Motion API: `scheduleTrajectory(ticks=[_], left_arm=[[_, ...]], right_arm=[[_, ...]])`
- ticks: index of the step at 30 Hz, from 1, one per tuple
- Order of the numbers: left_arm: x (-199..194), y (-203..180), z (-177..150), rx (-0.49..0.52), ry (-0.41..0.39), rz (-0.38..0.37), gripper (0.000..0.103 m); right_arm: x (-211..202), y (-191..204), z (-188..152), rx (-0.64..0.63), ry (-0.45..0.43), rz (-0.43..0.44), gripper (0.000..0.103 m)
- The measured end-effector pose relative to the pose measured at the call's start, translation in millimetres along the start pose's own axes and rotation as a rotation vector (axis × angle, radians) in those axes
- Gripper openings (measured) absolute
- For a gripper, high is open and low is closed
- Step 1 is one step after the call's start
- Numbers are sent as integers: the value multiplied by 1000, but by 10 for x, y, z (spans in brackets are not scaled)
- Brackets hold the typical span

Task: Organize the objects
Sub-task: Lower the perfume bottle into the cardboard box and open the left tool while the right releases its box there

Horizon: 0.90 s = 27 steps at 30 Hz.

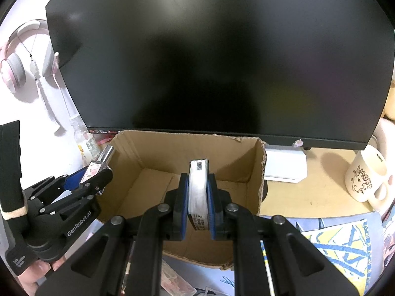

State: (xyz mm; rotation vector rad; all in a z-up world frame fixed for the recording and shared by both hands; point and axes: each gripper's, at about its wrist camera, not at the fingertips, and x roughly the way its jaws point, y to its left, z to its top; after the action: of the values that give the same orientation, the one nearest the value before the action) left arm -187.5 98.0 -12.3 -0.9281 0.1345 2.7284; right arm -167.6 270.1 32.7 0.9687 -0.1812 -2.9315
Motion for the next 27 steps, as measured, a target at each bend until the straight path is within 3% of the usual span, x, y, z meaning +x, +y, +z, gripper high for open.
scheduleTrajectory(ticks=[9,20,23,25,27], left_arm=[[7,6,-3,11,-9,32,30],[-173,81,33,-13,-31,5,34],[-233,118,33,-26,-38,-1,41],[-288,132,35,-27,-51,10,51],[-372,126,41,-17,-80,38,70]], right_arm=[[59,-39,-26,16,28,-3,15],[87,-26,-29,23,47,-12,16],[83,-7,-29,15,52,-17,16],[80,4,-33,15,54,-20,17],[75,12,-33,12,56,-18,17]])
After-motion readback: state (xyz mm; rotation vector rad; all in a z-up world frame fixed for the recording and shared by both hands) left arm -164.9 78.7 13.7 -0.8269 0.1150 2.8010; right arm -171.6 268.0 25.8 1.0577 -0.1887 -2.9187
